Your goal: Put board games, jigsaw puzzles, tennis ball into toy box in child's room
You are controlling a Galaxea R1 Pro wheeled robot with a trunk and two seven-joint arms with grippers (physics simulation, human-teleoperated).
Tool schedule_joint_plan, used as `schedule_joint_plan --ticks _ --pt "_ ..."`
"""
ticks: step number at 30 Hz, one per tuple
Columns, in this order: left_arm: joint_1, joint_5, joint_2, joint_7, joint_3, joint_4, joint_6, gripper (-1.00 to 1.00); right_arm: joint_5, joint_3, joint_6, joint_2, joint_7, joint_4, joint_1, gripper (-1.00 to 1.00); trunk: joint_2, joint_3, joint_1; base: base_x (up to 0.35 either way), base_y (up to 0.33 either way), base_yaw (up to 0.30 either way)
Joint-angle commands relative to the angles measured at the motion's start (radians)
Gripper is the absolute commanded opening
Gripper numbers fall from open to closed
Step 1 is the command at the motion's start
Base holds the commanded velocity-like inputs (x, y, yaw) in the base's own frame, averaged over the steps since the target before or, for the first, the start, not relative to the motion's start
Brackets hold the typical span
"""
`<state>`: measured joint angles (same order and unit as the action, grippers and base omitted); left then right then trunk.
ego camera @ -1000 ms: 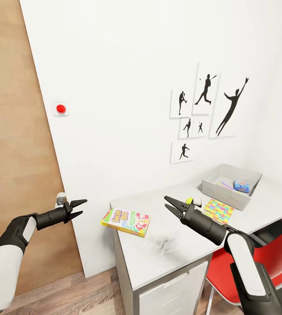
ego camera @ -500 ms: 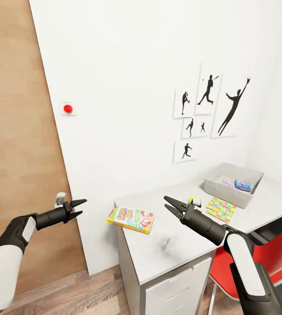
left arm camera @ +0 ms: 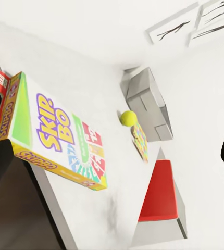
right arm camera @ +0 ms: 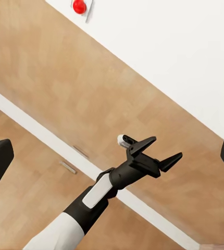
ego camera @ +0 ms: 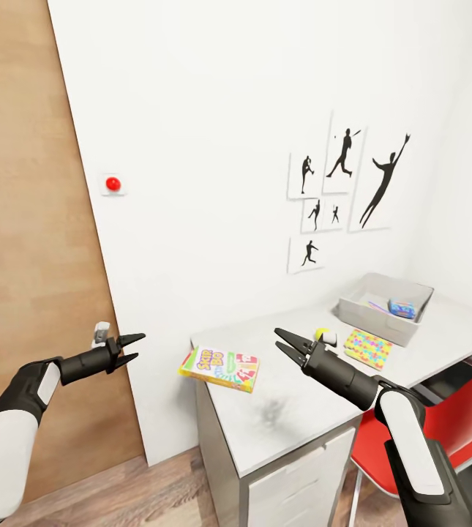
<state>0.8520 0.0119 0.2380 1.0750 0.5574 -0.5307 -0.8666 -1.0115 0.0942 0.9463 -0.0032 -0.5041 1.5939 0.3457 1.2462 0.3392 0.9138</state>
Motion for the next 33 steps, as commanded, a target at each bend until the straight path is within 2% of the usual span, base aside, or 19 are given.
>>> schedule_joint_plan --ticks 1,19,30,33 --pt "0.001 0.001 0.0 0.002 0.002 0.0 -0.009 1.0 0.004 0.002 0.005 0.0 -0.006 0.0 0.001 1.0 0.001 0.001 0.0 0.0 0.004 -0.02" --pt "0.001 0.002 -0.003 0.001 0.003 0.0 -0.008 1.0 0.004 0.002 0.005 0.0 -0.005 0.0 0.001 1.0 0.001 0.001 0.0 0.0 0.0 -0.002" --pt "0.001 0.002 -0.009 0.0 0.001 0.0 -0.002 1.0 0.004 -0.003 0.008 0.001 0.007 0.0 0.001 1.0 0.078 0.035 0.042 0.0 0.0 0.0" --pt "0.001 0.002 -0.025 -0.002 0.001 0.002 0.0 1.0 0.004 -0.005 0.015 0.003 0.032 0.0 0.002 1.0 0.099 0.045 0.054 0.0 0.0 0.0"
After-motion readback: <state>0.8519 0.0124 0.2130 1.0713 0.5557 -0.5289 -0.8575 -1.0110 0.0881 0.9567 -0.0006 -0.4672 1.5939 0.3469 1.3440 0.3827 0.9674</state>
